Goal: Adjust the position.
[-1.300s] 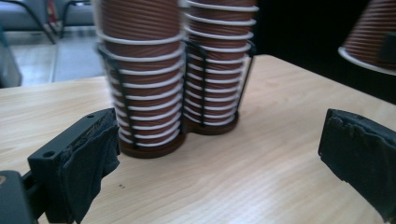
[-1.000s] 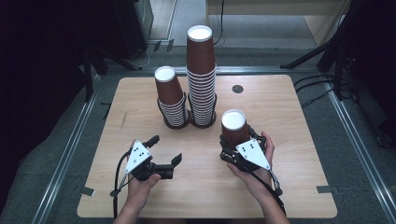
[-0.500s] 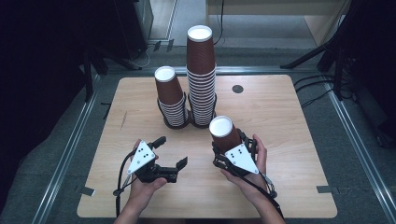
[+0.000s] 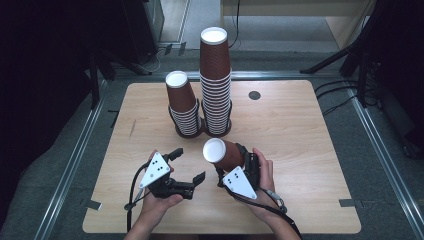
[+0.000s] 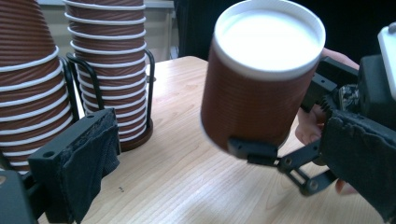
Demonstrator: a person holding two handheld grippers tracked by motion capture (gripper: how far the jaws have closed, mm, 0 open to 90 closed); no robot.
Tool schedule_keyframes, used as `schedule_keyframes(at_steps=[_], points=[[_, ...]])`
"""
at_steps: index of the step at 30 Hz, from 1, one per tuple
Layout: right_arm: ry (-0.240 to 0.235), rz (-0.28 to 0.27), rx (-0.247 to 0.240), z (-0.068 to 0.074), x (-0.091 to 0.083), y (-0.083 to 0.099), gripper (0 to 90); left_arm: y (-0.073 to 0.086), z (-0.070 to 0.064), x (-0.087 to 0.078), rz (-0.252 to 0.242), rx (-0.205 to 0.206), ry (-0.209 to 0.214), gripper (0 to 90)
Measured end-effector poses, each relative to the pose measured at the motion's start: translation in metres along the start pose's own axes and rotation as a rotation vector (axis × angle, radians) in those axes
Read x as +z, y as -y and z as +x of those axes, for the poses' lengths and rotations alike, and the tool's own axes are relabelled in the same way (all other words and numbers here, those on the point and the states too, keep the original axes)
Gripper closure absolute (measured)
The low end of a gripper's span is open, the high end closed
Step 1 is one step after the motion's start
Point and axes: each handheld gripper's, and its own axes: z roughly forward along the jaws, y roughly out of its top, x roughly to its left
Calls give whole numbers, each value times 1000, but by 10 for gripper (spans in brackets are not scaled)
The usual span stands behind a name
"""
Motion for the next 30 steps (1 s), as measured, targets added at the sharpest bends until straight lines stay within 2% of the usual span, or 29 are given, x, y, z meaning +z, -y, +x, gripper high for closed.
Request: schedule_keyframes(at_steps=[5,9,13,17,23,25,27,30], points=[[5,-10,-52,8,2,0,131,0,-4,2,11,9,17,0],[-5,-60,-163,13,2,3,131,0,-4,2,9,4,24,0],[-1,-58,-192,18,3,3,131,2,-3,3,18,4,34,0],[17,-61,-266,21,5,5,130,2,-5,4,20,5,47,0],[38,-76,-349,24,5,5,129,2,-5,6,35,-1,55,0],[35,-81,-376,26,5,5,129,3,-4,6,36,-10,54,47],[37,-88,-405,28,4,5,128,3,-4,6,37,-10,54,48],[43,-89,-419,31,4,5,127,2,-5,6,37,-9,57,49]])
